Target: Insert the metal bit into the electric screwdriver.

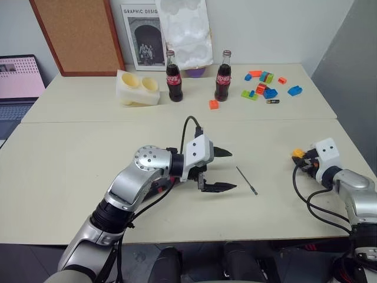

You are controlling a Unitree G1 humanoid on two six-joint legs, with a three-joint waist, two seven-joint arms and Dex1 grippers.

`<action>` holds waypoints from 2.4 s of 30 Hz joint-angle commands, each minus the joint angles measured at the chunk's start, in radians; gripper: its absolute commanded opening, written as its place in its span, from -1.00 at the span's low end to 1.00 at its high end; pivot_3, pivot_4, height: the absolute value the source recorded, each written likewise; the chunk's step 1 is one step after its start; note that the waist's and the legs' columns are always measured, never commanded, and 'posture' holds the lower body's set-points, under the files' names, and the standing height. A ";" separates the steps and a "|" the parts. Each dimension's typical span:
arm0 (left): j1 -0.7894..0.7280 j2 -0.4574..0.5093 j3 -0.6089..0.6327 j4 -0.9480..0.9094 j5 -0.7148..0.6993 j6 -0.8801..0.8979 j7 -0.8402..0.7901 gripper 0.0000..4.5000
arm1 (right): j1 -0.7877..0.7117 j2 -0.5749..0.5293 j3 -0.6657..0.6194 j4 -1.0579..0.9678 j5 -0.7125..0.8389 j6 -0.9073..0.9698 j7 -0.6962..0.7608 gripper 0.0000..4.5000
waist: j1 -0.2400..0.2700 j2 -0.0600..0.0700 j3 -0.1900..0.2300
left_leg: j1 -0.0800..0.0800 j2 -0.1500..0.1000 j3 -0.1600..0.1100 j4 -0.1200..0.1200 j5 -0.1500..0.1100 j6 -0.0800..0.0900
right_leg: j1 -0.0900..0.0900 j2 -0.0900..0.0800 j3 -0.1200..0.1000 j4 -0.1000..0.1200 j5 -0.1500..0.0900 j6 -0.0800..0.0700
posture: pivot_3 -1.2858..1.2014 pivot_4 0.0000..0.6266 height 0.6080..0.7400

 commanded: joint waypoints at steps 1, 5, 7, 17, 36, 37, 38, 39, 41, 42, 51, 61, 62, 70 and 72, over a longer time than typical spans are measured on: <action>-0.020 -0.005 0.051 -0.004 -0.011 0.014 0.034 1.00 | 0.027 0.007 -0.027 -0.069 0.038 0.019 0.008 0.12 | 0.000 0.000 0.000 | 0.000 0.000 0.000 0.000 0.000 0.000 | 0.000 0.000 0.000 0.000 0.000 0.000 | 0.03 -0.52 1.00; -0.049 0.000 0.068 -0.002 0.006 0.049 0.073 1.00 | 0.099 -0.041 -0.088 -0.160 0.065 -0.010 0.043 0.58 | 0.005 0.000 0.000 | 0.000 0.000 0.000 0.000 0.000 0.000 | 0.000 0.000 0.000 0.000 0.000 0.000 | 0.03 -0.52 1.00; -0.060 0.012 0.076 0.001 0.023 0.056 0.093 1.00 | 0.144 -0.070 -0.112 -0.221 0.085 -0.021 0.085 0.79 | 0.006 0.000 0.000 | 0.000 0.000 0.000 0.000 0.000 0.000 | 0.000 0.000 0.001 -0.001 0.000 0.001 | 0.03 -0.52 1.00; -0.130 0.173 0.222 -0.003 0.098 0.299 0.274 1.00 | 0.412 -0.221 -0.274 -0.790 0.390 0.169 0.310 0.96 | 0.006 0.000 0.000 | -0.001 0.001 0.000 -0.001 0.000 0.000 | -0.001 0.001 0.001 0.000 0.000 0.001 | 0.03 -0.52 1.00; -0.139 0.493 -0.026 -0.279 -0.043 0.676 -0.006 1.00 | 0.266 -0.296 0.021 -0.942 0.506 0.323 0.314 0.96 | 0.019 -0.011 0.006 | -0.011 0.000 0.000 0.000 0.000 0.000 | -0.010 0.000 0.001 -0.004 0.000 0.001 | 0.03 -0.52 1.00; -0.139 0.490 -0.041 -0.272 -0.038 0.680 0.000 1.00 | 0.266 -0.294 0.027 -0.946 0.505 0.322 0.311 0.96 | 0.019 -0.011 0.006 | -0.011 0.000 0.000 0.000 0.000 0.000 | -0.011 0.000 0.001 -0.003 0.000 0.001 | 0.03 -0.52 1.00; -0.138 0.484 -0.061 -0.256 -0.019 0.660 0.010 1.00 | 0.266 -0.289 0.034 -0.953 0.505 0.322 0.306 0.96 | 0.019 -0.011 0.006 | -0.011 0.000 0.000 0.000 0.000 0.000 | -0.012 0.000 0.001 -0.002 0.000 0.001 | 0.03 -0.52 1.00; -0.141 0.475 -0.077 -0.239 -0.010 0.660 0.019 1.00 | 0.266 -0.284 0.039 -0.958 0.506 0.322 0.300 0.96 | 0.019 -0.011 0.006 | -0.011 0.000 0.000 0.000 0.000 0.000 | -0.013 0.001 0.001 -0.001 0.000 0.001 | 0.03 -0.52 1.00; -0.152 0.451 -0.102 -0.201 0.015 0.655 0.043 1.00 | 0.268 -0.279 0.046 -0.966 0.506 0.321 0.292 0.96 | 0.019 -0.011 0.006 | -0.011 0.001 0.000 0.000 0.000 0.000 | -0.013 0.001 0.001 0.000 0.000 0.001 | 0.03 -0.52 1.00; -0.158 0.442 -0.114 -0.185 0.026 0.644 0.048 1.00 | 0.270 -0.277 0.047 -0.969 0.507 0.321 0.288 0.96 | 0.019 -0.011 0.006 | -0.011 0.001 0.000 0.000 0.000 0.000 | -0.013 0.001 0.001 0.000 0.000 0.001 | 0.03 -0.52 1.00; -0.233 0.342 -0.181 -0.026 0.078 0.634 0.057 1.00 | 0.295 -0.268 0.054 -1.001 0.515 0.325 0.264 0.96 | 0.020 -0.011 0.006 | -0.012 0.000 0.001 0.000 0.000 0.000 | -0.013 0.001 0.002 0.000 0.000 0.001 | 0.03 -0.52 1.00; -0.240 0.329 -0.231 -0.001 0.087 0.668 0.037 0.77 | 0.297 -0.265 0.057 -1.021 0.526 0.346 0.237 0.97 | 0.018 -0.011 0.006 | -0.012 0.000 0.001 0.001 0.000 0.000 | -0.014 0.001 0.002 0.001 0.001 0.001 | 0.03 -0.52 1.00; -0.239 0.328 -0.236 -0.006 0.086 0.674 0.037 0.65 | 0.298 -0.265 0.056 -1.021 0.527 0.346 0.235 0.97 | 0.018 -0.011 0.006 | -0.012 0.000 0.001 0.001 0.000 0.000 | -0.014 0.001 0.002 0.001 0.001 0.001 | 0.03 -0.52 1.00; -0.220 0.278 -0.255 -0.003 0.105 0.660 0.069 -0.13 | 0.313 -0.264 0.053 -1.044 0.532 0.351 0.219 0.97 | 0.019 -0.011 0.006 | -0.012 0.000 0.001 0.001 0.000 0.000 | -0.013 0.001 0.002 0.001 0.001 0.001 | 0.03 -0.52 1.00; -0.214 0.276 -0.259 -0.005 0.112 0.650 0.069 -0.26 | 0.318 -0.266 0.051 -1.050 0.535 0.353 0.215 0.97 | 0.021 -0.011 0.006 | -0.012 0.000 0.001 0.001 0.000 0.000 | -0.013 0.001 0.002 0.001 0.001 0.001 | 0.03 -0.52 1.00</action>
